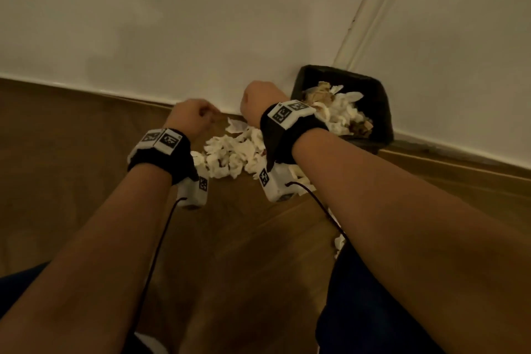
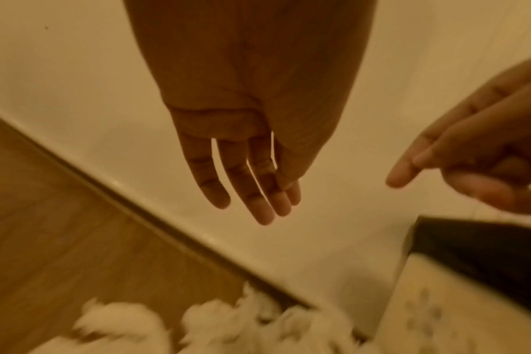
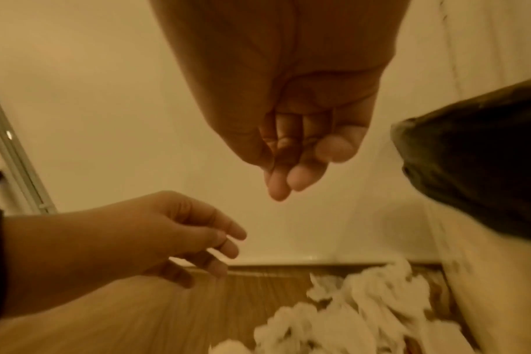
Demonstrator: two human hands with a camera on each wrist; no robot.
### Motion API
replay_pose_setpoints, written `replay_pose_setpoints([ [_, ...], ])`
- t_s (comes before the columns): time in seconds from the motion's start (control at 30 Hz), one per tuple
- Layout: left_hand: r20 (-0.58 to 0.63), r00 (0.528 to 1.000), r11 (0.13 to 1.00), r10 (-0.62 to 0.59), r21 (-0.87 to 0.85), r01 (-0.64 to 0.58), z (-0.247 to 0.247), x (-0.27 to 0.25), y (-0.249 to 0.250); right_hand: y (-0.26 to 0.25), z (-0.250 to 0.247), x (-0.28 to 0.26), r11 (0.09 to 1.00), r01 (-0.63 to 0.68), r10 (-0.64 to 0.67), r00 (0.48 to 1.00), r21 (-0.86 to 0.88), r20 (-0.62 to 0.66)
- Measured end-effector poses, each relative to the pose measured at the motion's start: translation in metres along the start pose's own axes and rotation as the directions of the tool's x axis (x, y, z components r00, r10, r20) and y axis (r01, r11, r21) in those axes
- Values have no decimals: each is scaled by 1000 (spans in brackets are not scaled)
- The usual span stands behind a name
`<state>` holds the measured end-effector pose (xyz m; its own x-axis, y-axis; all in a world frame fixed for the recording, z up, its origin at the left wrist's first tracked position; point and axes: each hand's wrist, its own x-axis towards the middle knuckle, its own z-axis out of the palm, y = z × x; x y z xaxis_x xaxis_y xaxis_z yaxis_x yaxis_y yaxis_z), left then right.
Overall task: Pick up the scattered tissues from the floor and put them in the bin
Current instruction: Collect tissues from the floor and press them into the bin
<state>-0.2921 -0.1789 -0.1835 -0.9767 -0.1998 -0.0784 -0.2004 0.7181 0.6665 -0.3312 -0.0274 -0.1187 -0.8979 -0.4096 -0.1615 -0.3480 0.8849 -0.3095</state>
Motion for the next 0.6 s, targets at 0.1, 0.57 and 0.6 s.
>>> replay_pose_setpoints([
  [0.1,27,993,978,-111,178,104,15,-14,-45,-7,33,5,1000,1,1,979,-7,204],
  [0.57,94,948,891,-305,380,249,67,-24,-120,10,89,2,983,-3,89,885,-184,458],
  [0.6,146,941,889,-306,396,228,65,-18,-123,8,91,3,984,-3,87,881,-178,465],
])
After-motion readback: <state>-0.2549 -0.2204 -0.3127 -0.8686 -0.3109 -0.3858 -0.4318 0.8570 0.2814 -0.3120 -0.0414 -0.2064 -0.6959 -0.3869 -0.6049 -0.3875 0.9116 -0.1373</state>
